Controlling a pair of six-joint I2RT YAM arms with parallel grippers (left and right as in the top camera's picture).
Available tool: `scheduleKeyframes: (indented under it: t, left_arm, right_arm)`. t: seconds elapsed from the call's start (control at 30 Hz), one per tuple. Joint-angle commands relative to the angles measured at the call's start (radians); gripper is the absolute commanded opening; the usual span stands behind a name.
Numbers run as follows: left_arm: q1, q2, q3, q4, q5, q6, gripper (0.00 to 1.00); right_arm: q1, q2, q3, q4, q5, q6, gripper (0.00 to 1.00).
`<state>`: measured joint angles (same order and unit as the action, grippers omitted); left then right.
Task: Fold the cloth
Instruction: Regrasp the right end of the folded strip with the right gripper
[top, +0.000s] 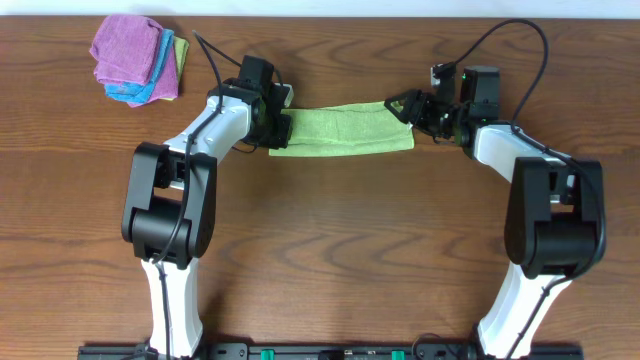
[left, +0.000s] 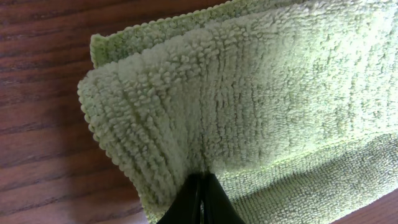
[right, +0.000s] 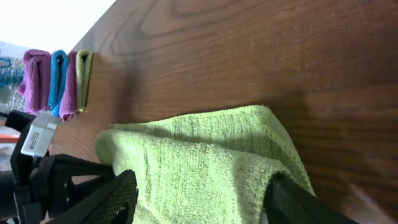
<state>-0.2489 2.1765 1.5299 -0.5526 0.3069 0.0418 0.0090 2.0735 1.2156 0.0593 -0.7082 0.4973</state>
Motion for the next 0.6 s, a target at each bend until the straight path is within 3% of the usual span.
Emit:
scheduleKeyframes:
  t: [0.0, 0.57]
  left_arm:
    - [0.002, 0.027, -0.030, -0.007, -0.051, 0.011, 0.06]
    - [0.002, 0.027, -0.030, -0.007, -0.048, 0.011, 0.06]
  right_arm:
    - [0.012, 0.015, 0.013, -0.020, 0.031, -0.004, 0.64]
    - [-0.043, 0.019, 0.019, -0.061, -0.090, -0.004, 0.64]
